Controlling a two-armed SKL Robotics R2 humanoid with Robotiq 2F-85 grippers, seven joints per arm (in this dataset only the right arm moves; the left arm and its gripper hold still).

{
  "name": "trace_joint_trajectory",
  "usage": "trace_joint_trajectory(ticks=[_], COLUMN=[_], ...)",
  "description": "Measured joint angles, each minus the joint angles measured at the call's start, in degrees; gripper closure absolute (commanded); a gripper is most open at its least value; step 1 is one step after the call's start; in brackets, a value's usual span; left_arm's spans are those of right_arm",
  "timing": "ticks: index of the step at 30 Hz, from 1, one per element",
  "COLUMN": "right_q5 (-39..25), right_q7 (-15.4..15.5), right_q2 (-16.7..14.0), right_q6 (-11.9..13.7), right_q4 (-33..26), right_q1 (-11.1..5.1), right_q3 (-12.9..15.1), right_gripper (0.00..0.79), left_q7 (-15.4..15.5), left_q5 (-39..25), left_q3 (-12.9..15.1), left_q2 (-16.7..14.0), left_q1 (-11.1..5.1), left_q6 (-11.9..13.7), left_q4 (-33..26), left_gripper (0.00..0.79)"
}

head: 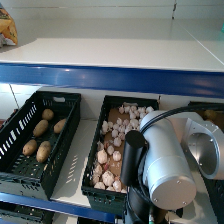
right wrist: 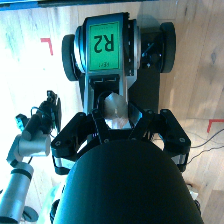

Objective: Pick up garlic

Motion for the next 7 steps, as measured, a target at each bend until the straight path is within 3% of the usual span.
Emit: trace_joint_trajectory(ticks=[7], right_q5=[0.01], right_q7=[-1.23], right_q2=[1.33], right_q6=[0.00], right_q4=[0.00], right_q1=[-0.53], right_q3=[0.26], right_gripper=[0.785], left_q7=[0.00], left_q5=[0.00], left_q3=[0.00], left_q2=[0.00], left_q1=[0.00], left_q6=[0.00], left_q4=[0.00], left_gripper=[0.785])
